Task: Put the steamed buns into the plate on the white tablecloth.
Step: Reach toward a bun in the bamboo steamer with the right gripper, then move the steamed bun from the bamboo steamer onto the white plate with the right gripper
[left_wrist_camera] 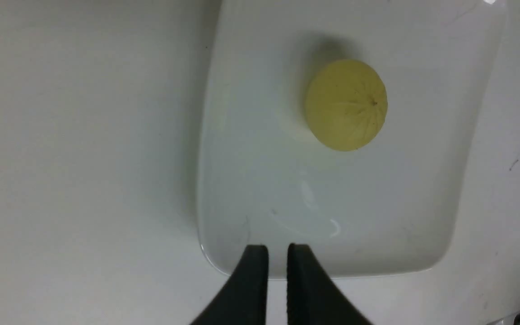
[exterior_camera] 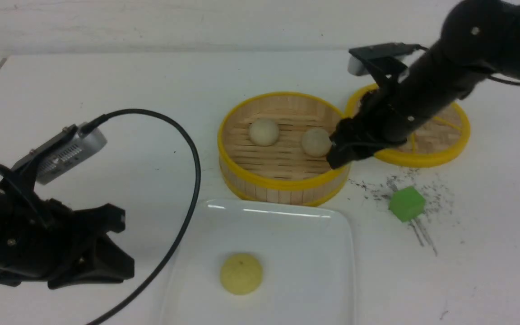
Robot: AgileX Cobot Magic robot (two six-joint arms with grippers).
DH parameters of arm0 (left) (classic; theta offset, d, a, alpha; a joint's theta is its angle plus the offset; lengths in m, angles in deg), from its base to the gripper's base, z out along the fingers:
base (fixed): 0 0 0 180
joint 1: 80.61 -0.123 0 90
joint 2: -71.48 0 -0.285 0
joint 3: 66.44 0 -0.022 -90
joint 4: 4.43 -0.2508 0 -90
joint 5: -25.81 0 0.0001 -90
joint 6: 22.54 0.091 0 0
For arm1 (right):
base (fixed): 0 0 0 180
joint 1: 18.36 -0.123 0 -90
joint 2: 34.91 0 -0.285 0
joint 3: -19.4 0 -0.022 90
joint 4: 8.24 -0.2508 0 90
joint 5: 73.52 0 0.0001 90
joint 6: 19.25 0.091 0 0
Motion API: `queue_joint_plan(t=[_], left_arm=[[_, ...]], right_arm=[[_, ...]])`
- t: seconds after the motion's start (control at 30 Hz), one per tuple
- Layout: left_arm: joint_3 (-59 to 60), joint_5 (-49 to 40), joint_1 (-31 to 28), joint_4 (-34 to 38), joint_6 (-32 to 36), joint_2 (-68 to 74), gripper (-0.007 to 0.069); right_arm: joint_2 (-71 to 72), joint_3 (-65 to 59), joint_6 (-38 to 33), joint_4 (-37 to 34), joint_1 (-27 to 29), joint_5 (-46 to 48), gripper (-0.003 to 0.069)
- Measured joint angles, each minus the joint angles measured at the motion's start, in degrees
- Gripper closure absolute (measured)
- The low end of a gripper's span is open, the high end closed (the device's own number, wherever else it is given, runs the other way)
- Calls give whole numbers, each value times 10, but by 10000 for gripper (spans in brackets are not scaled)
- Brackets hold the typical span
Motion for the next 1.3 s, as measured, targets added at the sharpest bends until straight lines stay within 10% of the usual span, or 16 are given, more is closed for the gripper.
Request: queue_joint_plan(t=[0.8, 1.07, 1.3], left_arm=[[0, 18, 0, -1, -9, 0, 446], [0, 19, 0, -2, -9, 0, 444], [0, 19, 0, -16, -9, 0, 433]], right_arm=[[-170, 101, 44, 58, 0, -143, 270], [-158, 102, 44, 57, 0, -132, 615], [-45, 102, 44, 62, 0, 7, 637]])
